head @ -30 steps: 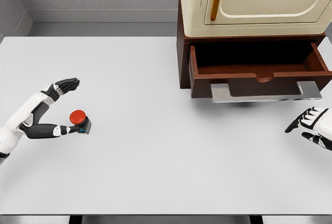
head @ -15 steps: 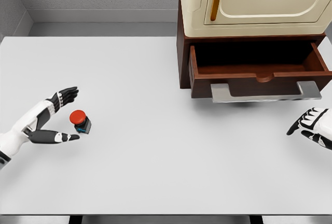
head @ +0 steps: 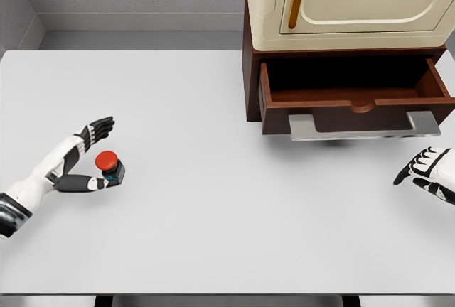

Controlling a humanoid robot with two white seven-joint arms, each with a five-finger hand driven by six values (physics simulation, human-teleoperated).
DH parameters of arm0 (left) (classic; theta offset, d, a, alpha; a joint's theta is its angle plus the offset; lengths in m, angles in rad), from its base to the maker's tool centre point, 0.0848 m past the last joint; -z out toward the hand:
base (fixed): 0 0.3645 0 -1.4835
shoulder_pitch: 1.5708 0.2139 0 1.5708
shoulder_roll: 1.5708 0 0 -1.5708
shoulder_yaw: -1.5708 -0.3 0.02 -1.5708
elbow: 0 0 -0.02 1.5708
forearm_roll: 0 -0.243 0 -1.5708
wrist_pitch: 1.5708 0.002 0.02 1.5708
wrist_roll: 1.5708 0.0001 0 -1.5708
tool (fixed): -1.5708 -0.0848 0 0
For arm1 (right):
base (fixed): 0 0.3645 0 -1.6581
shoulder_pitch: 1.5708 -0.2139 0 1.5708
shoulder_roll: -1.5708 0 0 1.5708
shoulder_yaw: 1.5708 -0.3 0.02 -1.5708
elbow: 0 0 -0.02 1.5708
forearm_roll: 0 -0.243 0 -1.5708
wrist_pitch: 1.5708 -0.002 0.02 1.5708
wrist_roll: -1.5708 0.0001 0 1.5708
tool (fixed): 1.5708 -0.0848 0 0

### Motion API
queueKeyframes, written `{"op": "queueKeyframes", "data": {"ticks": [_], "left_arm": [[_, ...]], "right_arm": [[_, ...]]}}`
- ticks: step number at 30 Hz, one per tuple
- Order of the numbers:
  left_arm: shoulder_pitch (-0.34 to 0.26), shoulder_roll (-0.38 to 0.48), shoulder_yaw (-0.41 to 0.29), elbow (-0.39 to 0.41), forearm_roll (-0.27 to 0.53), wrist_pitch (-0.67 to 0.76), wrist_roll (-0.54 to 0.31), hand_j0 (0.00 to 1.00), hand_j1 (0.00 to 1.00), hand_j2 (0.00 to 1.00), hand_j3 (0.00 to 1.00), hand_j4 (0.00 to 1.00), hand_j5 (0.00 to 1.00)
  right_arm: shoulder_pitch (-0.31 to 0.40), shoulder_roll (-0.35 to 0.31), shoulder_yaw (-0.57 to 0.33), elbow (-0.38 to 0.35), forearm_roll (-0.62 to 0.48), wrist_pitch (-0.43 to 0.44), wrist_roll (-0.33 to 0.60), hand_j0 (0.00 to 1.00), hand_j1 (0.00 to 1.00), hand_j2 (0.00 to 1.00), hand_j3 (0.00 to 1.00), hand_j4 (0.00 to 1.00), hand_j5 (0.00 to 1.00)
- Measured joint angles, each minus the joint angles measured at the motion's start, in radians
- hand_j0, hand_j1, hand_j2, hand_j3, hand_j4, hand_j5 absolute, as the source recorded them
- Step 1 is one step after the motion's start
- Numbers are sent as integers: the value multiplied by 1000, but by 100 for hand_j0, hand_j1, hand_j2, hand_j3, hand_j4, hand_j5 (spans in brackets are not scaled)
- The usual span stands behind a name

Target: Put the switch into the drawer with left arm, and close the drawer with right arm

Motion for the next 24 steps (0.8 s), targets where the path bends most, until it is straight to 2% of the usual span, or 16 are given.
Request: {"op": "queueKeyframes", "data": {"ticks": [10, 15, 18, 19, 24], "left_arm": [[0, -13, 0, 33, -40, -1, 1, 98, 98, 98, 98, 98, 98], [0, -14, -1, 40, -51, -2, 1, 94, 94, 94, 94, 94, 94], [0, -14, -1, 42, -60, -2, 1, 84, 84, 84, 84, 84, 84], [0, -14, -2, 42, -66, -3, 1, 76, 76, 76, 76, 76, 76], [3, -15, -2, 42, -87, -8, 1, 76, 76, 76, 76, 76, 76]], "right_arm": [[0, 0, 0, 0, 0, 0, 0, 51, 51, 51, 51, 51, 51], [0, 0, 0, 0, 0, 0, 0, 51, 51, 51, 51, 51, 51], [2, 0, 0, 0, 0, 0, 0, 51, 51, 51, 51, 51, 51], [2, 0, 0, 0, 0, 0, 0, 51, 51, 51, 51, 51, 51], [0, 0, 0, 1, 0, 0, 0, 51, 51, 51, 51, 51, 51]]}}
